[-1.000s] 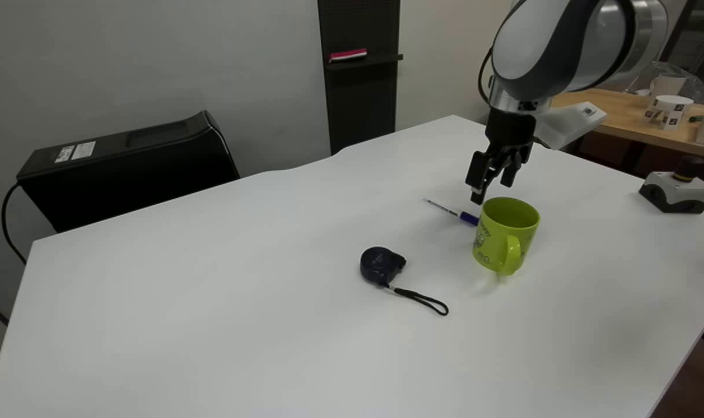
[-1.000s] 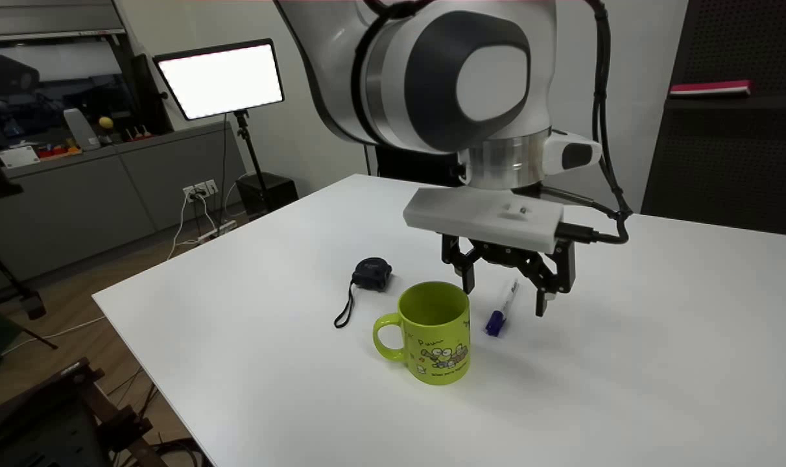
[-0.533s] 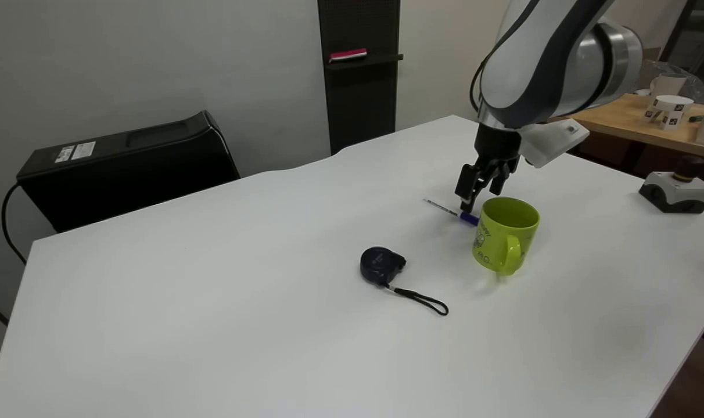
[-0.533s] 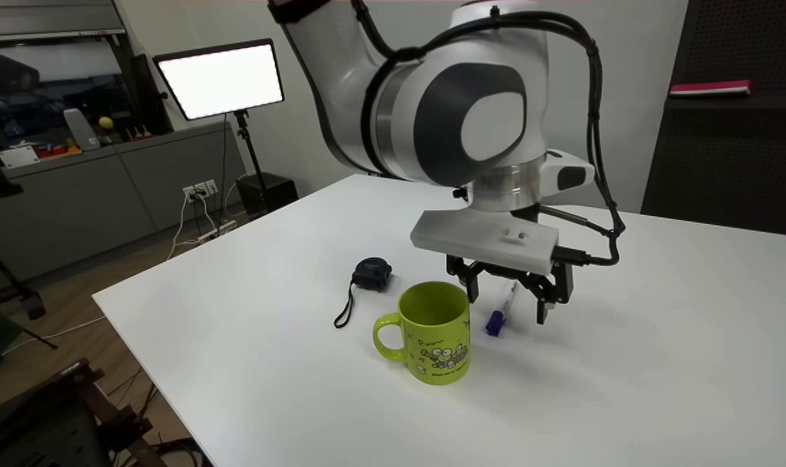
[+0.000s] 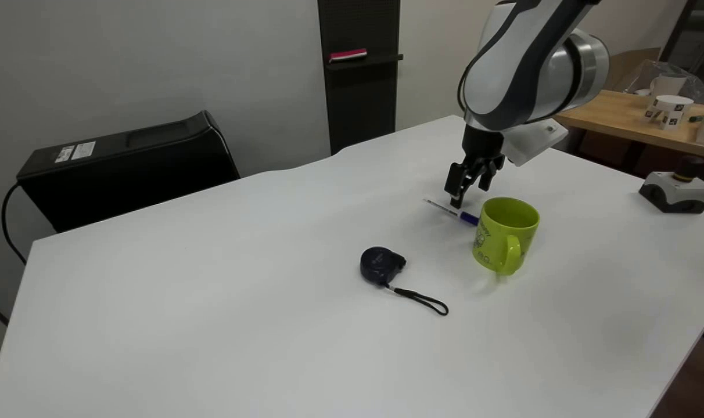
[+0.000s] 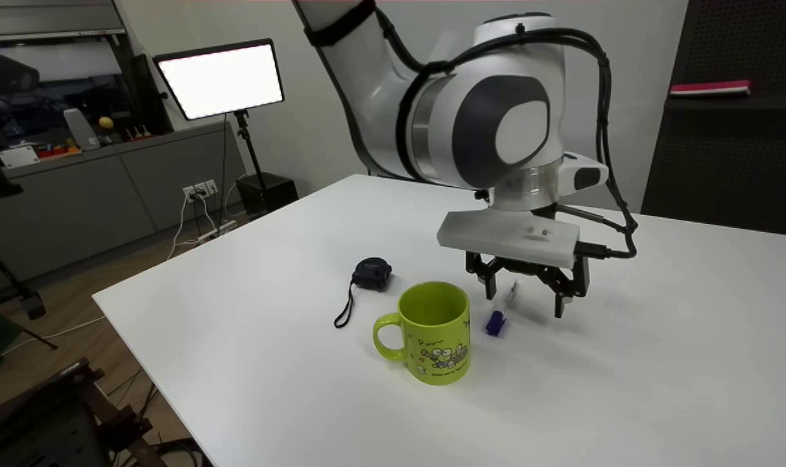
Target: Put the marker in the cup
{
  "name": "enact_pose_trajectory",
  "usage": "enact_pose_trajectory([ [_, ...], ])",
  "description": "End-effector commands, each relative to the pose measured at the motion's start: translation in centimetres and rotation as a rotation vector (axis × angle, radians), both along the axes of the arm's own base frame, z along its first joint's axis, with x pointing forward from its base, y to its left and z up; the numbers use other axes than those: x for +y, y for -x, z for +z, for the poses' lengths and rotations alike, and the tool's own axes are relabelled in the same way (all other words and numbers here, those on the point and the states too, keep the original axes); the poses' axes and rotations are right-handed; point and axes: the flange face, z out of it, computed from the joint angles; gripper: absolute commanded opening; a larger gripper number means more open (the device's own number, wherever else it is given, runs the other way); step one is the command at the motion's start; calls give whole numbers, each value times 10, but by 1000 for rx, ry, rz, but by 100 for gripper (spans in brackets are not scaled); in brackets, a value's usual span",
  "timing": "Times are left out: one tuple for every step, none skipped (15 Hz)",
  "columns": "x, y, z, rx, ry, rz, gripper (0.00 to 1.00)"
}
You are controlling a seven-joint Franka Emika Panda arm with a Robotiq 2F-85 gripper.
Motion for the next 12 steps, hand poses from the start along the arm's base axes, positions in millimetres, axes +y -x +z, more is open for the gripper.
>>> enact_pose_trajectory([
  [2, -27, -7, 16, 24, -23, 100],
  [3, -31, -9, 22, 25, -24, 100],
  [6, -34, -11, 29, 24, -23, 100],
  [9, -37, -14, 34, 24, -22, 100],
  [11, -40, -16, 39, 25, -22, 100],
  [14, -43, -19, 43, 25, -20, 100],
  [17, -45, -21, 48, 27, -20, 100],
  [19, -47, -24, 51, 29, -21, 100],
  [20, -49, -25, 54, 31, -22, 86],
  [21, -50, -27, 53, 36, -22, 74],
  [22, -52, -29, 55, 40, -23, 68],
  [23, -53, -29, 55, 44, -24, 60],
])
